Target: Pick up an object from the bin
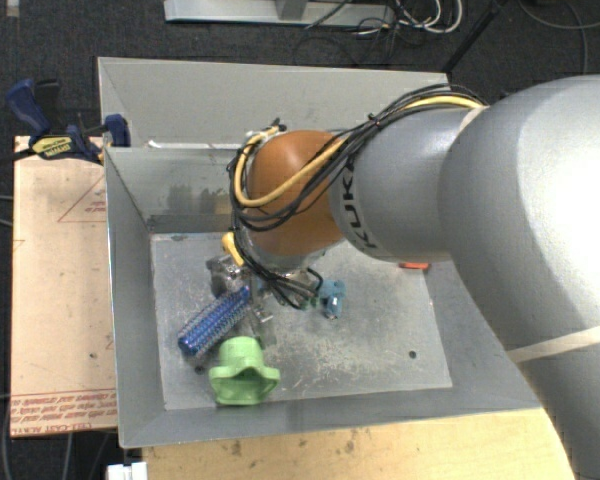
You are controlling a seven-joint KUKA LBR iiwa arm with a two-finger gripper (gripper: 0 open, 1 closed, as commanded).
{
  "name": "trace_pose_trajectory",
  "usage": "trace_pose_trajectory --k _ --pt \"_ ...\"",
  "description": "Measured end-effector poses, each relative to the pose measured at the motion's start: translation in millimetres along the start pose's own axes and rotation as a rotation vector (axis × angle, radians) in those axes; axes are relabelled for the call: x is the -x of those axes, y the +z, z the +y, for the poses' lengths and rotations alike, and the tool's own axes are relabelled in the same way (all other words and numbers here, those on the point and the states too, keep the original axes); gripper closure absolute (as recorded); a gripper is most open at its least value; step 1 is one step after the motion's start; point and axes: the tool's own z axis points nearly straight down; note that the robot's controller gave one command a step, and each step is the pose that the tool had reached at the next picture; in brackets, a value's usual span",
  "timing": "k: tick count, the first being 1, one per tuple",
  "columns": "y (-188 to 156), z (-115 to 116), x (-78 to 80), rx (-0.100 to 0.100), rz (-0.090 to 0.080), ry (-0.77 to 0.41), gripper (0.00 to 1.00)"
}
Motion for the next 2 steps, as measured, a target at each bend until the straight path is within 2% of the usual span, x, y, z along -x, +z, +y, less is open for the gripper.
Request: trace_pose_trajectory --k 1,2 --pt "-0.5 0.0 0.4 0.0 -0.001 0.001 1.0" --pt "-7.9 0.4 0.6 -0.002 0.0 0.002 1.0"
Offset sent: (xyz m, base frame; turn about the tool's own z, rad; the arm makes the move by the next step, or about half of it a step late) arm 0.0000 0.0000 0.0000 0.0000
